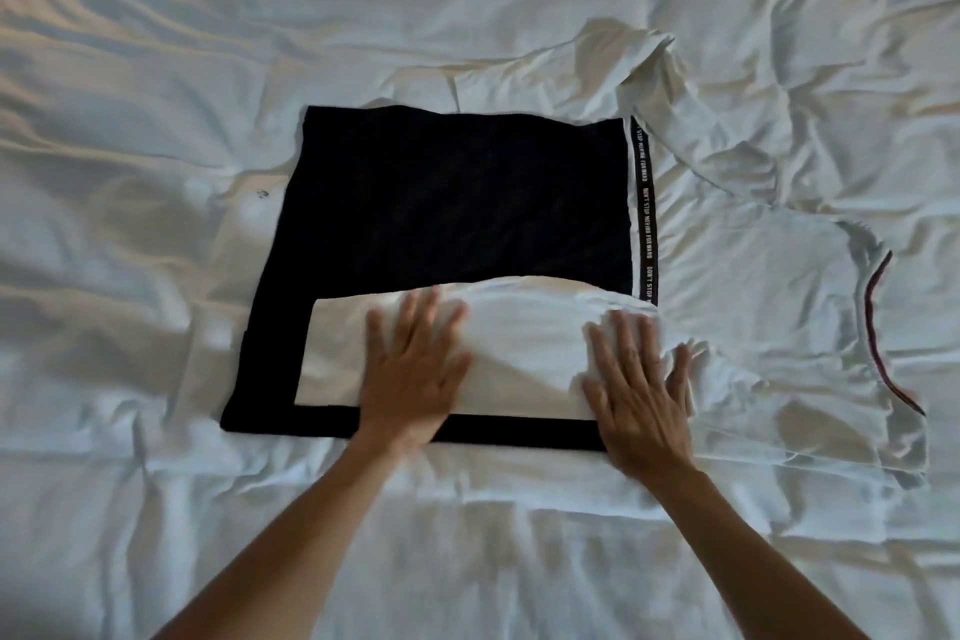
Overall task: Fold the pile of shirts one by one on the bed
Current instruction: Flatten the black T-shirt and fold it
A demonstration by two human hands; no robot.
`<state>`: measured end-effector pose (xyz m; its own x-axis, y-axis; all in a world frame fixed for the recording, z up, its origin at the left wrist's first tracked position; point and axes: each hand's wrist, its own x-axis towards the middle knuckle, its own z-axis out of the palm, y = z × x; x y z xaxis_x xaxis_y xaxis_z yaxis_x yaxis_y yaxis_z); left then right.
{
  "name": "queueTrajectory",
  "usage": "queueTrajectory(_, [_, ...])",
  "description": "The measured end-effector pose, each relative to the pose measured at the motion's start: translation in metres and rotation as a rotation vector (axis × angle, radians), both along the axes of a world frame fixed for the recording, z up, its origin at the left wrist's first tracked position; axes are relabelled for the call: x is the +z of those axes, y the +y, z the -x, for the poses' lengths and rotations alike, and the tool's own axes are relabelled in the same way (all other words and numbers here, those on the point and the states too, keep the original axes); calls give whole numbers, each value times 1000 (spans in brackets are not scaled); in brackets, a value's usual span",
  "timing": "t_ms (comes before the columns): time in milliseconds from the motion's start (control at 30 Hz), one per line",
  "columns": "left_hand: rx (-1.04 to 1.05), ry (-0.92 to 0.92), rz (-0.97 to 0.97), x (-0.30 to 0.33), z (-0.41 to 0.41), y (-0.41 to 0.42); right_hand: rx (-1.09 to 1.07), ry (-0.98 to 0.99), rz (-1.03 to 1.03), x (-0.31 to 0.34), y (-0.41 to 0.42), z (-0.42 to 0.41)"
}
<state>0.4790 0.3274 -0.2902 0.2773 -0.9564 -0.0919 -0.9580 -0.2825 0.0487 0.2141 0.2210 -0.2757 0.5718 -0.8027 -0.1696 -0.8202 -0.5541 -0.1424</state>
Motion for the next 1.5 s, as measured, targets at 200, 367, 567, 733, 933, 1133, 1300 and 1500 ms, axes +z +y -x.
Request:
queueTrajectory(200, [368,-8,-56,24,-78,35,-18,-25,18,-2,1,-2])
queueTrajectory(367, [180,54,140,42,-41,-37,-48,-331,172,28,-37,-1])
queueTrajectory(567, [-42,205,277,62,-32,-181,-279,-400,299,70,-203,-29])
queueTrajectory(733, [-189,232,233,72,-17,-272,-165,69,34,76,-297,-43])
queueTrajectory(933, [-49,87,-159,59,-9,-312,-143,37,150,67,-318,-38])
queueTrajectory(1133, [-116,45,256,70,-21,-284,-262,-562,358,82,-304,0])
queueTrajectory(1300, [-146,74,585,70,-4,-216,-390,-780,319,98,-231,48])
queueTrajectory(1500, [-249,107,484,33,13,-135,-348,-635,198,47,-144,110])
